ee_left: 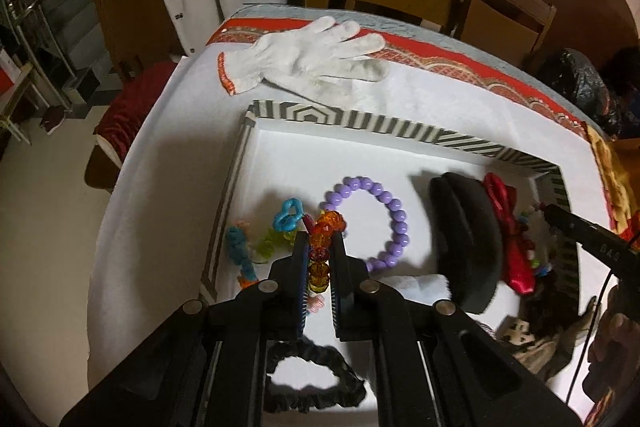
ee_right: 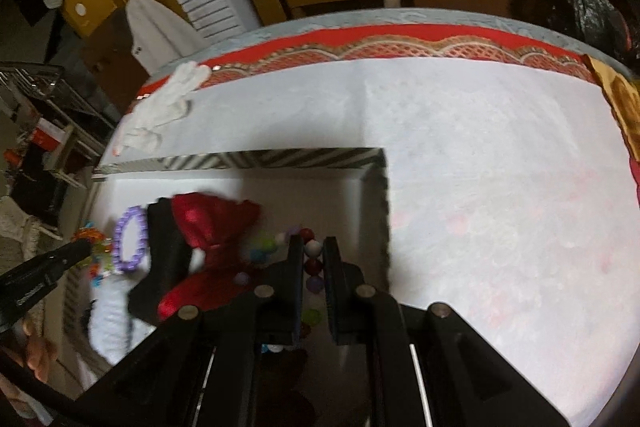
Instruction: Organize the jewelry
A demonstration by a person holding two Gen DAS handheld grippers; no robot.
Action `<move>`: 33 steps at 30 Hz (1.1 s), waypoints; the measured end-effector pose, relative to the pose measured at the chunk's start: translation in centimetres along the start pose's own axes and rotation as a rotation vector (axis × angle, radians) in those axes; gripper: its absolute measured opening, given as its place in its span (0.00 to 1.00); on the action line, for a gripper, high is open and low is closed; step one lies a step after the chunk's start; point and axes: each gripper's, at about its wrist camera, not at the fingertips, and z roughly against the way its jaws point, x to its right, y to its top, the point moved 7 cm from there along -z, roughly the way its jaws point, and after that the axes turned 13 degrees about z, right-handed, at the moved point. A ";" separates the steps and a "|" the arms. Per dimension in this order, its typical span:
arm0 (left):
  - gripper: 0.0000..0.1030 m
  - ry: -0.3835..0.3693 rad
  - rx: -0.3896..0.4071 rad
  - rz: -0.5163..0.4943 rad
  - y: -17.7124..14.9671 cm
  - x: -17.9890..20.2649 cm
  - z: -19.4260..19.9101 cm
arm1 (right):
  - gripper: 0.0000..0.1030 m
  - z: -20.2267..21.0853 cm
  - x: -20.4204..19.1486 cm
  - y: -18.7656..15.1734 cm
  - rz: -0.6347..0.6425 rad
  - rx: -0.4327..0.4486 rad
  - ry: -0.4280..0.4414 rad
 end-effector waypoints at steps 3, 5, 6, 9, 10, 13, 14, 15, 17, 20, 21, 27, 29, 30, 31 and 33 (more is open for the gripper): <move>0.15 0.019 0.019 0.000 0.1 -0.2 -0.1 | 0.09 -0.5 0.4 0.2 0.013 0.000 -0.048; 0.27 0.032 0.016 -0.005 0.0 -0.2 -0.1 | 0.13 -0.4 0.3 0.4 0.029 0.011 -0.064; 0.32 0.033 0.012 -0.008 -0.1 -0.2 -0.1 | 0.19 -0.2 0.2 0.4 0.037 0.017 -0.068; 0.36 0.030 0.010 -0.020 -0.5 -0.2 0.4 | 0.25 1.2 -0.7 0.4 0.052 0.040 -0.066; 0.36 0.036 0.010 -0.024 -0.8 -0.3 0.7 | 0.28 1.8 -1.0 0.2 0.064 0.054 -0.072; 0.36 0.032 0.008 -0.015 -1.4 -0.5 1.5 | 0.38 4.4 -2.6 -0.5 0.119 0.111 -0.085; 0.36 0.029 0.011 -0.011 -1.7 -0.6 1.9 | 0.43 5.3 -3.2 -0.9 0.130 0.129 -0.084; 0.36 0.033 0.019 -0.008 -1.9 -0.7 2.3 | 0.48 6.2 -3.9 -1.5 0.138 0.147 -0.082; 0.36 0.040 0.038 -0.006 -2.6 -0.8 3.4 | 0.53 7.6 -5.1 -2.7 0.153 0.175 -0.072; 0.36 0.044 0.061 -0.003 -3.7 -1.0 5.0 | 0.57 9.0 -7.0 -4.6 0.161 0.193 -0.064; 0.36 0.044 0.067 0.000 -4.0 -1.0 5.5 | 0.58 9.4 -7.6 -5.3 0.157 0.197 -0.059; 0.36 0.050 0.120 -0.001 -6.7 -1.0 8.9 | 0.64 11.6 -9.8 -8.5 0.130 0.214 -0.058; 0.36 0.048 0.131 -0.006 -7.7 -0.8 9.8 | 0.65 11.9 -10.2 -9.3 0.132 0.208 -0.057; 0.36 0.048 0.134 -0.007 -8.1 -0.7 10.1 | 0.65 12.2 -10.4 -9.8 0.134 0.205 -0.059; 0.36 0.049 0.139 -0.009 -8.5 -0.6 10.5 | 0.66 12.4 -10.5 -10.2 0.134 0.206 -0.060; 0.36 0.055 0.152 -0.013 -9.3 -0.5 11.3 | 0.66 13.0 -10.5 -10.9 0.127 0.207 -0.063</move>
